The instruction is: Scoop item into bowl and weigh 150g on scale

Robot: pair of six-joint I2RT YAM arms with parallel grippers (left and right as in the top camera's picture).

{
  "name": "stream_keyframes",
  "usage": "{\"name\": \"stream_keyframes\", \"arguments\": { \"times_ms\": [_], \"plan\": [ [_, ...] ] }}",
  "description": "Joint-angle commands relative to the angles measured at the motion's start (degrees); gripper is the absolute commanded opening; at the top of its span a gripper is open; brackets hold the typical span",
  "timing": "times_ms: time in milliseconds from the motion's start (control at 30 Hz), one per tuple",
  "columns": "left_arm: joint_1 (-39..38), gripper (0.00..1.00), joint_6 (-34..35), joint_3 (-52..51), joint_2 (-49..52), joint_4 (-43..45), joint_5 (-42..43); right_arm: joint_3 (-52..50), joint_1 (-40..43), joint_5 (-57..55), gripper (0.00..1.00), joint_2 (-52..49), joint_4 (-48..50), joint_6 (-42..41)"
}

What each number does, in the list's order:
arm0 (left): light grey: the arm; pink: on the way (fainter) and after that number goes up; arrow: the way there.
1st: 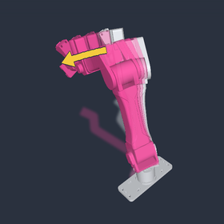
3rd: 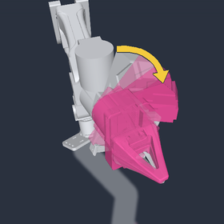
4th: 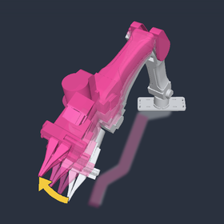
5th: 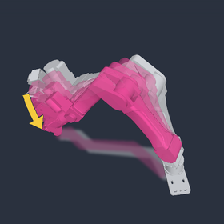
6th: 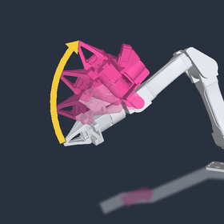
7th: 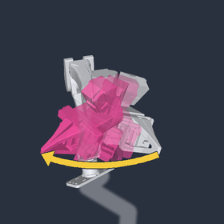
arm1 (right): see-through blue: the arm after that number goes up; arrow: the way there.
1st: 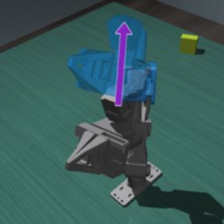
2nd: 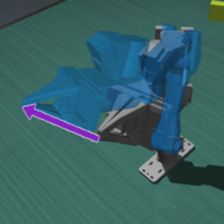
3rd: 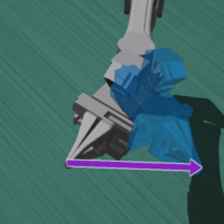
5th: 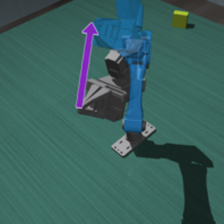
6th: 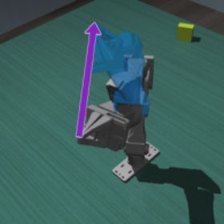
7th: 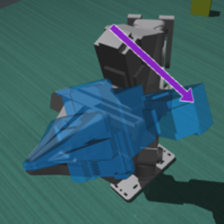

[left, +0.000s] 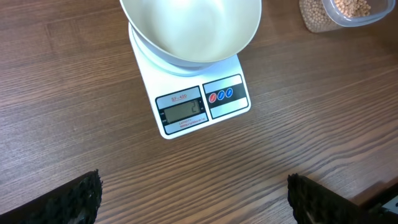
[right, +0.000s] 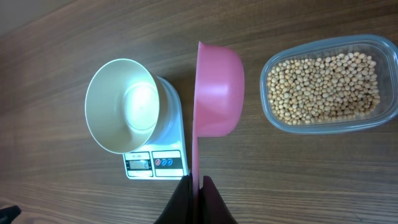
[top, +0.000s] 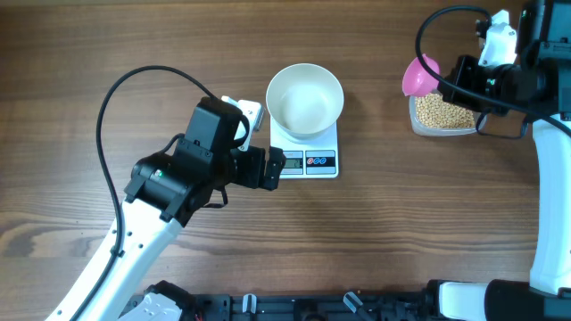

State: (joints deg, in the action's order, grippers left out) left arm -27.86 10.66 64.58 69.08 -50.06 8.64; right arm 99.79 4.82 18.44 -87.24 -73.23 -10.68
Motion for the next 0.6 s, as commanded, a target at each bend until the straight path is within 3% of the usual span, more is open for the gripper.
{"name": "stream_keyframes", "arguments": {
  "times_ms": [0, 333, 567],
  "plan": [
    [-0.3, 1.0, 0.1, 0.3, 0.5, 0.2, 0.7, 0.6, 0.0, 0.9, 0.04, -0.7, 0.3, 0.2],
    [-0.3, 1.0, 0.1, 0.3, 0.5, 0.2, 0.7, 0.6, 0.0, 0.1, 0.04, -0.5, 0.5, 1.7],
    [-0.3, 1.0, 0.1, 0.3, 0.5, 0.2, 0.7, 0.6, 0.0, -12.5, 0.04, 2.3, -0.9, 1.7]
  ]
}}
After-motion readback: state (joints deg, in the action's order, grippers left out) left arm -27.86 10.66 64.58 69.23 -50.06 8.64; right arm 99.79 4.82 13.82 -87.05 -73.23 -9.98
